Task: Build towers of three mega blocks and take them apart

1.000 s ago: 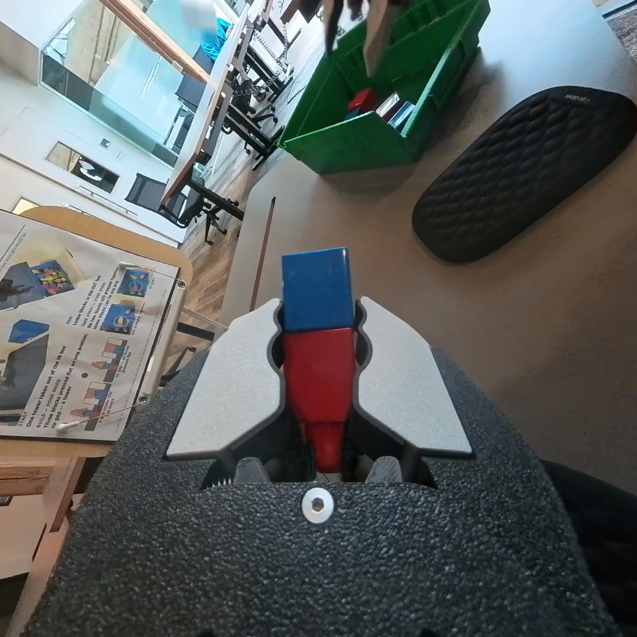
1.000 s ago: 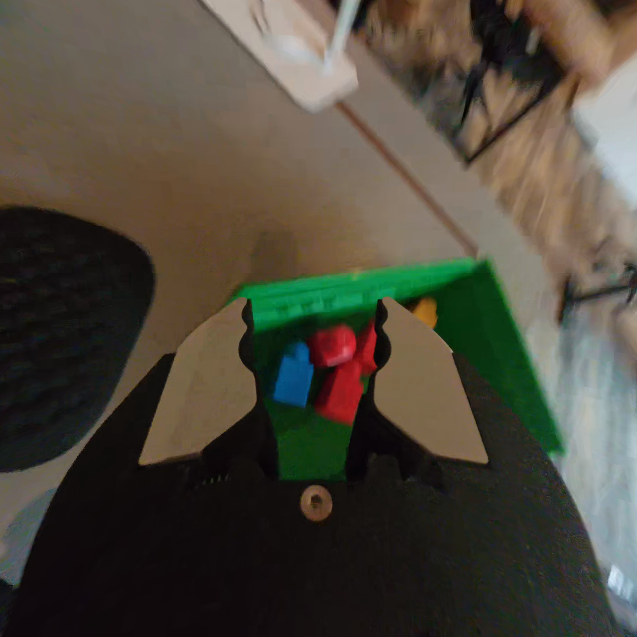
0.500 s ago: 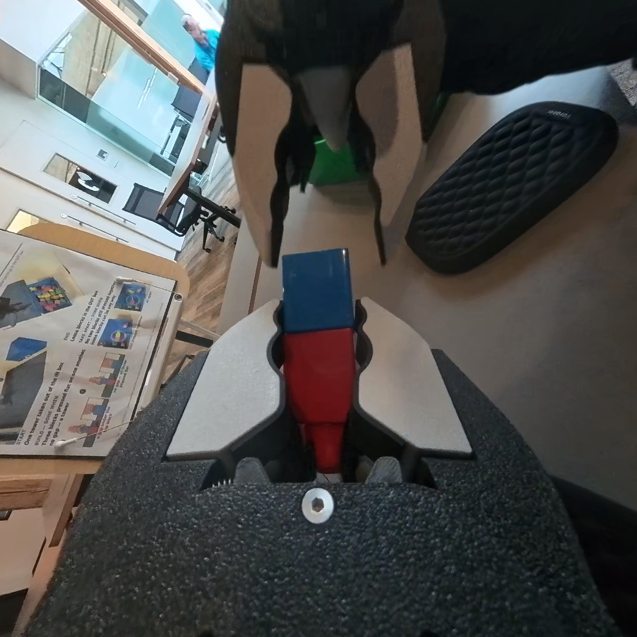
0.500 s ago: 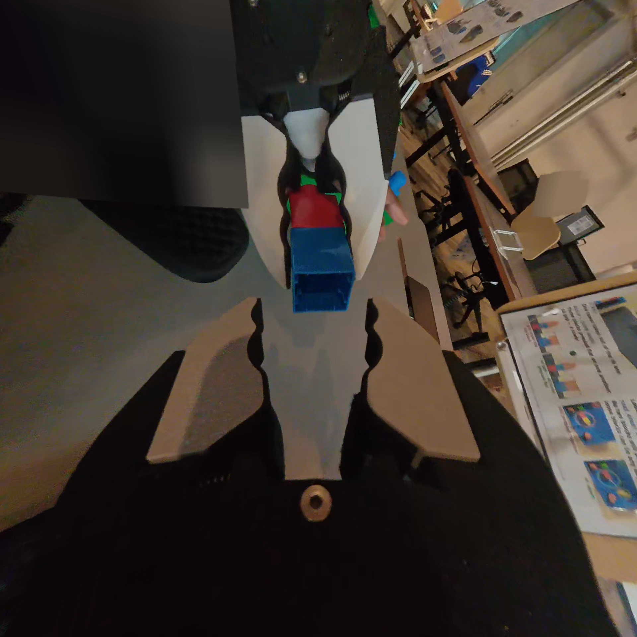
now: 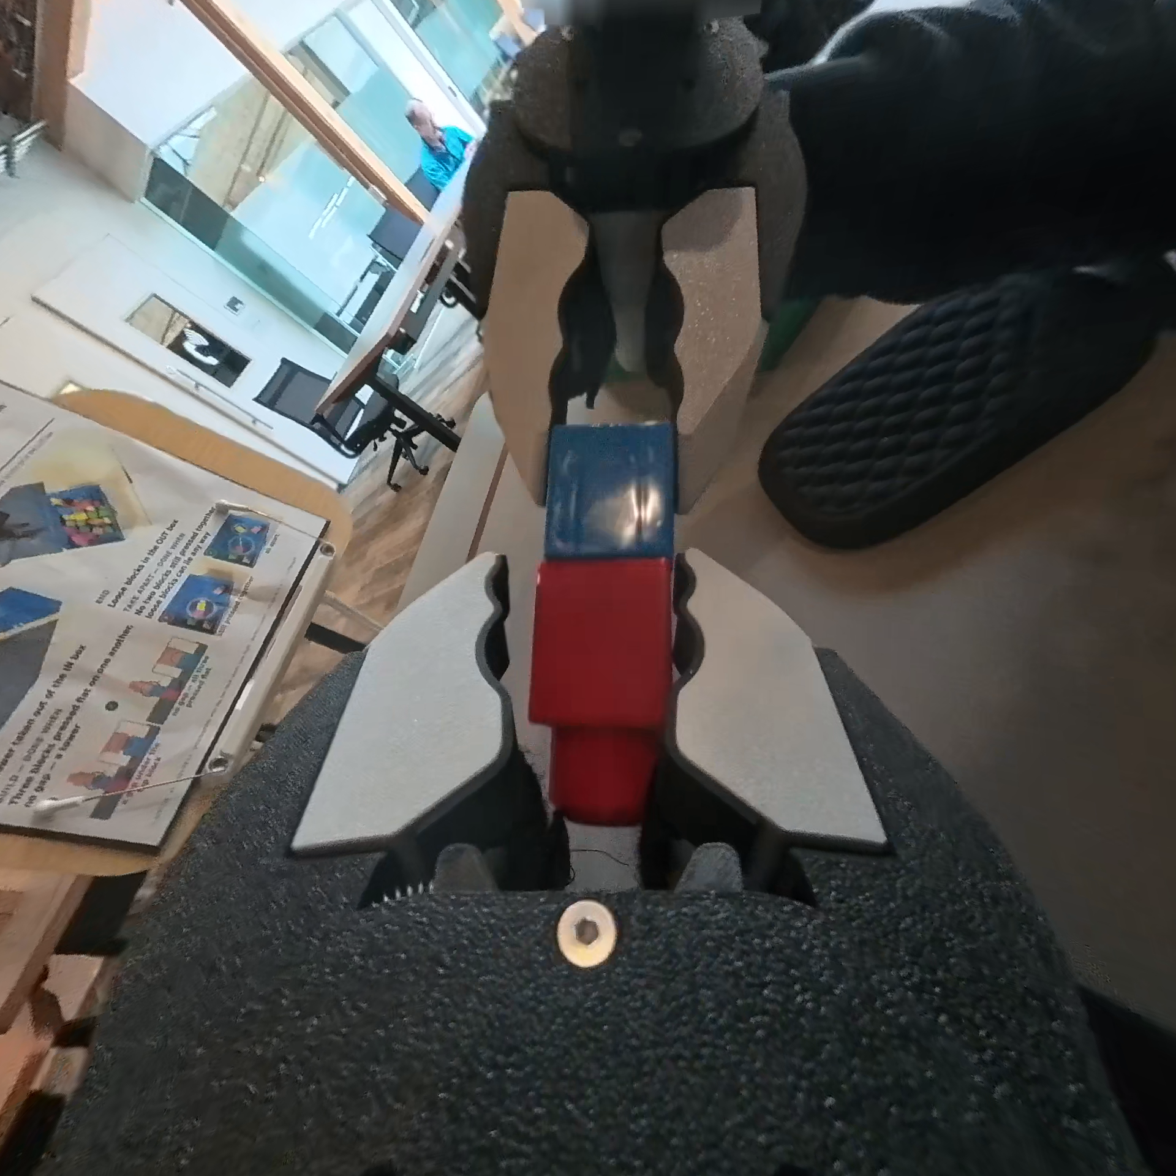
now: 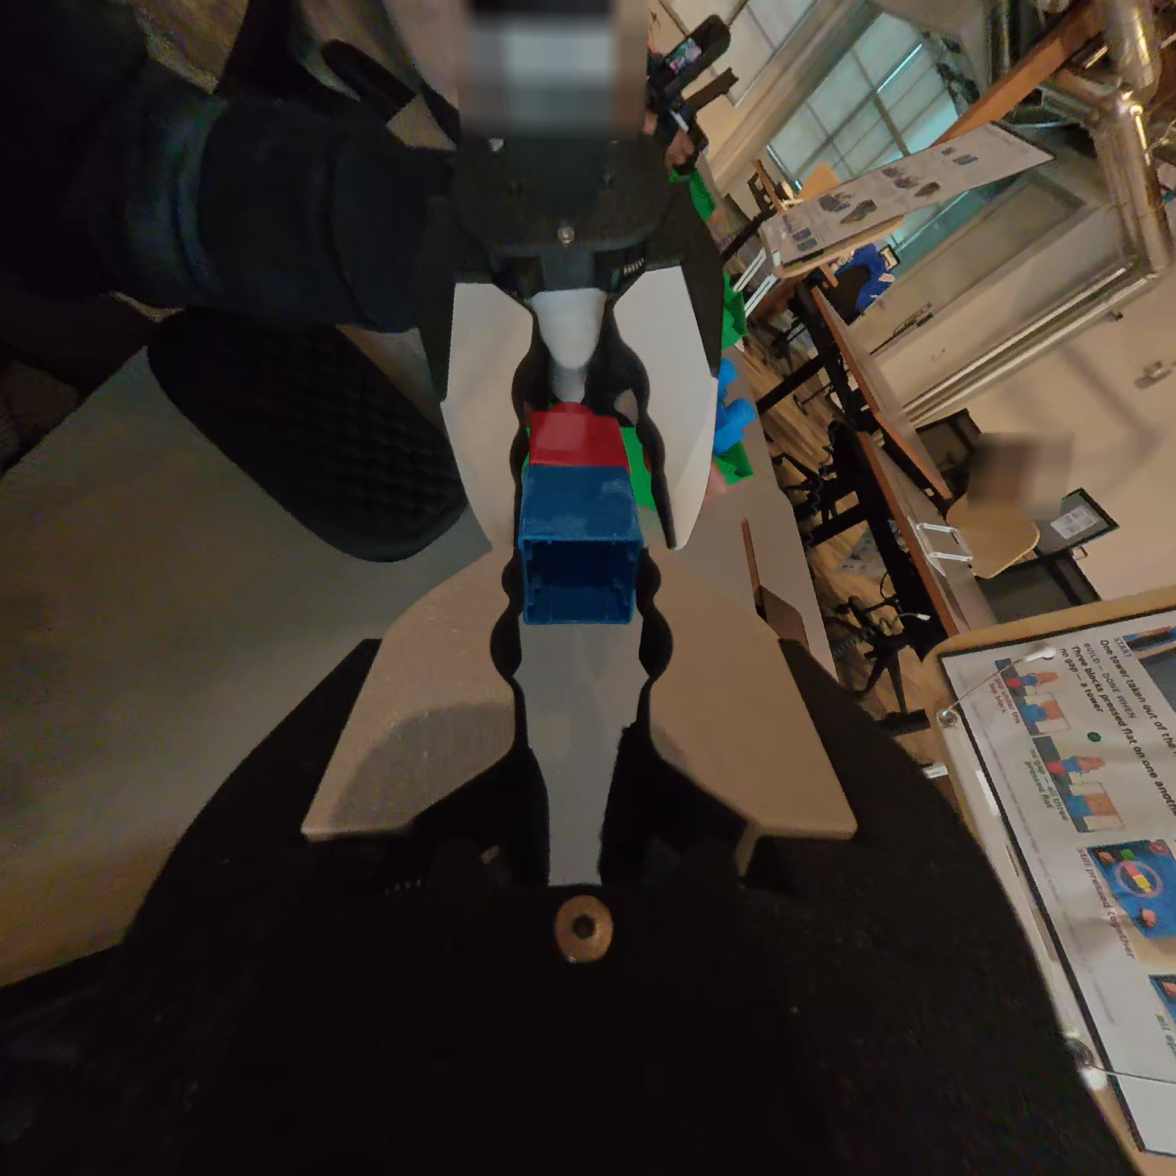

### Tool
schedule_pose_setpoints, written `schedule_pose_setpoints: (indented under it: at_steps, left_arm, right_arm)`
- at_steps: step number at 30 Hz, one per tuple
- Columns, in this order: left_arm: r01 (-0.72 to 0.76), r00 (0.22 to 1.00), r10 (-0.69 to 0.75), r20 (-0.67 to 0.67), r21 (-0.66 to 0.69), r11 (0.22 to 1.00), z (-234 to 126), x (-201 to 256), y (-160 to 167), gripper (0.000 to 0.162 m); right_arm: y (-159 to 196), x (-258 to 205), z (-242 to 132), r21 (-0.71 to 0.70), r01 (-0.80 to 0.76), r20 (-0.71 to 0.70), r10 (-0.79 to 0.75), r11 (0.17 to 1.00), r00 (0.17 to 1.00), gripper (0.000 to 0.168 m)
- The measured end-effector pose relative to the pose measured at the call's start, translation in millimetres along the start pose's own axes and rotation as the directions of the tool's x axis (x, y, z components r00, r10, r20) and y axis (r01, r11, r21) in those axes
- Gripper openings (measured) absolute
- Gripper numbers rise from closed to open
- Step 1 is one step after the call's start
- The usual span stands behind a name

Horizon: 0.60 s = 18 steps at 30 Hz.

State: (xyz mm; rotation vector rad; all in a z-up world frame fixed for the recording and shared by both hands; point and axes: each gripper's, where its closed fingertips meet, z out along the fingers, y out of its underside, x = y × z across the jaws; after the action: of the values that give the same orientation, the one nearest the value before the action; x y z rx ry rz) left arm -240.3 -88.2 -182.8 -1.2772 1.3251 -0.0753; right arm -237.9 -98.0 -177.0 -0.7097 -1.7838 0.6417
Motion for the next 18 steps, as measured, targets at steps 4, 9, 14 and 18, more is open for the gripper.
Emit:
schedule_pose_setpoints:
  at_steps: [4, 9, 14, 18]
  left_arm:
    - [0.052, 0.999, -0.052, -0.01, -0.003, 0.999, 5, 1, 16, 0.053]
    - [0.079, 0.996, -0.077, -0.04, 0.036, 0.996, 9, 7, 21, 0.047]
    - [0.105, 0.993, -0.101, -0.064, 0.062, 0.993, 9, 13, 25, 0.041]
    - [0.116, 0.991, -0.106, -0.086, 0.114, 0.987, 9, 16, 24, 0.04]
  right_arm:
    - [3, 6, -6, 0.101, -0.026, -0.01, 0.027, 0.995, 1.0, 0.034]
    - [12, 1, -4, 0.109, -0.031, 0.017, 0.03, 0.993, 0.999, 0.034]
    - [17, -5, -1, 0.105, -0.028, 0.037, 0.024, 0.994, 0.999, 0.034]
    - [21, -8, 0, 0.095, -0.018, 0.039, 0.014, 0.995, 0.999, 0.034]
